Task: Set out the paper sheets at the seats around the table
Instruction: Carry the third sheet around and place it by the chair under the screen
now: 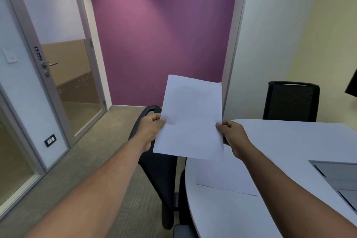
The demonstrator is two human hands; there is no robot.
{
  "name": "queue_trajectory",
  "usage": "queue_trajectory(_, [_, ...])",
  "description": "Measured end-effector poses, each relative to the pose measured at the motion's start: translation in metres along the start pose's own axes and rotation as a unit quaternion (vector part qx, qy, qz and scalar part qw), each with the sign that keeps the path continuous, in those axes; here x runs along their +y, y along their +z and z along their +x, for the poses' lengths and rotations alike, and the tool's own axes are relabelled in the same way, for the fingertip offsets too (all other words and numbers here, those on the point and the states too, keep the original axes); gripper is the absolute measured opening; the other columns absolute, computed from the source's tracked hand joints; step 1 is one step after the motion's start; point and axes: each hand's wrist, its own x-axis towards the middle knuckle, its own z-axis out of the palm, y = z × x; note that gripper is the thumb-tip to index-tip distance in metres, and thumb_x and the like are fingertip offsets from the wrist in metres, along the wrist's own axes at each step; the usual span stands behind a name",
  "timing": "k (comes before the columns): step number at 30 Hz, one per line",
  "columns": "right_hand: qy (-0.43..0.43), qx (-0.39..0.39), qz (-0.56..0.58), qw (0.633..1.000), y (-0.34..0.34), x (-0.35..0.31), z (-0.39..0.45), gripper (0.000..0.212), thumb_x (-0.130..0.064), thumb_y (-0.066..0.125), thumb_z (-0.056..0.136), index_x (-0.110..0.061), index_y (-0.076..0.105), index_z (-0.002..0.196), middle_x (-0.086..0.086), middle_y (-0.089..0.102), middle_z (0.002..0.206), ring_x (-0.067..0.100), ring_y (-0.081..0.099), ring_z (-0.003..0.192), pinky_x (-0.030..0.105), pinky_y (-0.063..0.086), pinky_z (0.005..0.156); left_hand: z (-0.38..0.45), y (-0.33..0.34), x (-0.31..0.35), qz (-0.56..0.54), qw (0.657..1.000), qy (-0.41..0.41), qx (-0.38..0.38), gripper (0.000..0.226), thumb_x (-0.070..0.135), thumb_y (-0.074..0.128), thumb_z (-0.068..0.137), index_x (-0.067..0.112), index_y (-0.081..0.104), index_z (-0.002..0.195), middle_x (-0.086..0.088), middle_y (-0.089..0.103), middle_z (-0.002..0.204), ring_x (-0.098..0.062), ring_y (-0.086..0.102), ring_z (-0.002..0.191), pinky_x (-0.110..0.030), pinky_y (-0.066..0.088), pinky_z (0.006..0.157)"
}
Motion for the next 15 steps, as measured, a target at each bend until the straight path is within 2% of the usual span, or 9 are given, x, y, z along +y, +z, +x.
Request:
queue_trajectory(3, [-0.014,0.002,0.001,1.0,0.018,-0.006,0.014,0.014,-0.022,0.064,0.094,-0.012,0.074,0.096,0.011,0.077,0.104,0.034,0.072,0.097,0.048,0.059,0.09,0.016,-0.013,0.004,-0.005,1.0,0.004,0.011,0.014,0.013,0.061,0.094,0.013,0.072,0.103,-0.004,0.079,0.096,-0.023,0.076,0.086,-0.037,0.062,0.073])
queue_trajectory(6, [-0.031,-0.001,0.0,1.0,0.036,-0.012,0.031,0.016,-0.022,0.063,0.095,-0.01,0.073,0.096,0.015,0.075,0.106,0.033,0.07,0.093,0.055,0.055,0.094,0.038,-0.025,0.009,-0.005,1.0,0.01,0.018,0.014,0.016,0.061,0.094,0.015,0.075,0.098,0.0,0.079,0.09,-0.015,0.076,0.076,-0.025,0.058,0.056])
queue_trajectory(10, [-0.056,0.008,-0.004,0.998,0.055,-0.019,0.065,0.02,-0.022,0.062,0.095,-0.004,0.072,0.096,0.019,0.074,0.108,0.031,0.067,0.088,0.056,0.054,0.092,0.075,-0.037,0.018,0.014,1.0,0.023,0.012,0.015,0.02,0.06,0.095,0.016,0.075,0.096,0.002,0.079,0.089,-0.013,0.075,0.074,-0.023,0.055,0.056])
queue_trajectory(12, [-0.071,0.022,-0.008,0.997,0.066,-0.025,0.087,0.02,-0.022,0.062,0.094,-0.004,0.071,0.094,0.016,0.075,0.103,0.032,0.067,0.086,0.049,0.058,0.081,0.096,-0.043,0.022,0.033,0.999,0.037,0.012,0.015,0.019,0.059,0.095,0.016,0.074,0.095,0.002,0.079,0.086,-0.01,0.073,0.07,-0.02,0.053,0.053])
queue_trajectory(14, [-0.09,0.036,-0.011,0.995,0.077,-0.028,0.107,0.017,-0.024,0.063,0.094,-0.011,0.073,0.088,0.006,0.076,0.091,0.02,0.066,0.075,0.031,0.053,0.061,0.118,-0.051,0.027,0.055,0.997,0.049,0.009,0.016,0.018,0.059,0.096,0.014,0.074,0.093,0.0,0.079,0.085,-0.011,0.072,0.069,-0.022,0.055,0.054])
queue_trajectory(15, [-0.098,0.039,-0.009,0.994,0.083,-0.029,0.116,0.016,-0.024,0.063,0.094,-0.016,0.074,0.086,-0.001,0.076,0.087,0.014,0.066,0.07,0.023,0.05,0.056,0.13,-0.055,0.028,0.069,0.996,0.052,0.01,0.017,0.018,0.058,0.097,0.013,0.074,0.092,0.0,0.079,0.084,-0.01,0.071,0.067,-0.023,0.057,0.056])
